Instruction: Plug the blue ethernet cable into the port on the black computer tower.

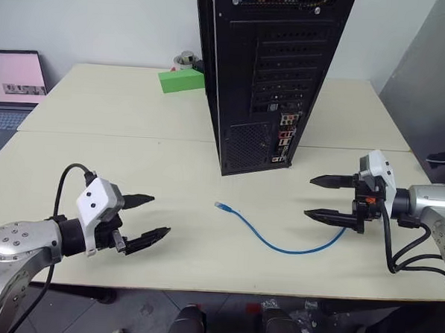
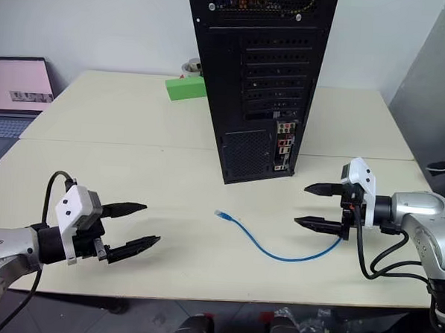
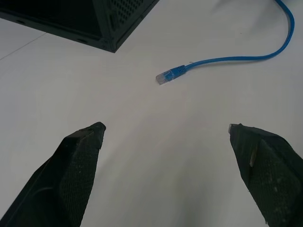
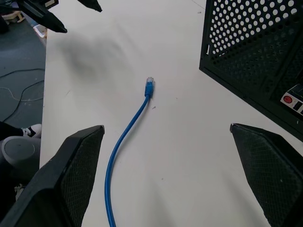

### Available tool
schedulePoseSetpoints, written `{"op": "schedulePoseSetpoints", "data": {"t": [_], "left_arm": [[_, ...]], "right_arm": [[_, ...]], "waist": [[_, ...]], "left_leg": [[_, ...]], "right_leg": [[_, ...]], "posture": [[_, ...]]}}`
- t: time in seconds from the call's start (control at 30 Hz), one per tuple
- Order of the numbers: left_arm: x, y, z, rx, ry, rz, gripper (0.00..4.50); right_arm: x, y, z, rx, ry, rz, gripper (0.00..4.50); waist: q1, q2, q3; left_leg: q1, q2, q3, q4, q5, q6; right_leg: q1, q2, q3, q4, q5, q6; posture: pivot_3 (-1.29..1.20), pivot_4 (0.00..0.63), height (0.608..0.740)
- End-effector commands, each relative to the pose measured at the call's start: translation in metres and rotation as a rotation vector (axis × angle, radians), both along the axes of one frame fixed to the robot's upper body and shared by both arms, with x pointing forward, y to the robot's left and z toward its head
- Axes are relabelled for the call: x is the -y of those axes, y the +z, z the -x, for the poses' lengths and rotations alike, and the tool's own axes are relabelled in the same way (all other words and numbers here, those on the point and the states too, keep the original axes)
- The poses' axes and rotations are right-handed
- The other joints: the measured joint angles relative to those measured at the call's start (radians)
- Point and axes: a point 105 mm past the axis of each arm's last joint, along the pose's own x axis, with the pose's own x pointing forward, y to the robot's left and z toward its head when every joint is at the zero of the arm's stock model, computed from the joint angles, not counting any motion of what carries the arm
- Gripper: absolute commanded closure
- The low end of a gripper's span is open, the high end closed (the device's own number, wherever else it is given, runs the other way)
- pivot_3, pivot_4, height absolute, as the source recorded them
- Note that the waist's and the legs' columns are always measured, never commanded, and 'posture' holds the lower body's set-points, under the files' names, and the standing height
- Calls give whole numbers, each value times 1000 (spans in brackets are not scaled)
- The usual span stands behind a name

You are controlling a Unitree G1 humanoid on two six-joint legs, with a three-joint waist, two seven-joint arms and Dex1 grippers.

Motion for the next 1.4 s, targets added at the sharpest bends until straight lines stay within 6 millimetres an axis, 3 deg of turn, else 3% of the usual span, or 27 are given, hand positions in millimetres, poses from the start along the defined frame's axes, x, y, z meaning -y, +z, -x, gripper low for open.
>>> {"op": "schedulePoseSetpoints", "data": {"t": [0.03,0.23,0.37,0.6,0.8,0.9,1.0,1.13,1.3,1.4], "left_arm": [[5,6,5,23,-37,-20,15],[5,-5,9,9,-59,-88,15],[10,-11,10,1,-76,-97,15],[6,-36,3,18,-84,-234,15],[12,-36,0,35,-112,-211,15],[13,-34,-2,44,-112,-201,15],[13,-33,-2,52,-106,-196,15],[13,-33,-1,52,-103,-187,15],[14,-34,-3,60,-99,-181,0],[15,-35,-5,63,-100,-178,0]], "right_arm": [[-4,7,5,38,32,5,0],[-7,2,4,55,16,23,0],[-22,-2,9,51,46,12,0],[-72,-28,2,27,40,-69,0],[-125,-72,-4,-25,68,-65,0],[-139,-87,-10,-33,54,-49,0],[-144,-97,-20,-18,12,-27,0],[-140,-96,-25,40,-11,-5,0],[-126,-92,-24,49,-35,29,989],[-117,-96,-19,22,-42,80,1119]], "waist": [[0,0,0],[0,0,0],[0,0,0],[-1,0,0],[-1,-1,-1],[-1,-1,-1],[-1,-1,-1],[-1,-1,-1],[-1,-1,-1],[0,-1,-1]], "left_leg": [[0,0,0,0,0,0],[0,0,0,0,0,0],[0,0,0,0,0,0],[0,0,0,0,0,0],[0,1,0,0,0,0],[0,1,0,0,0,0],[0,0,0,0,0,0],[0,1,-1,0,0,0],[0,1,-1,0,0,0],[0,1,-1,0,0,0]], "right_leg": [[0,0,0,0,0,0],[0,0,0,0,0,0],[0,0,0,0,0,0],[0,1,0,0,0,0],[-1,1,0,1,0,0],[-1,1,0,1,0,0],[-1,1,0,1,0,0],[-1,1,0,1,0,0],[-1,1,0,1,0,0],[-1,1,0,1,0,0]], "posture": [[0,150,740],[0,150,740],[0,150,740],[0,150,740],[0,150,740],[0,150,740],[0,150,740],[0,150,740],[0,150,740],[0,150,740]]}}
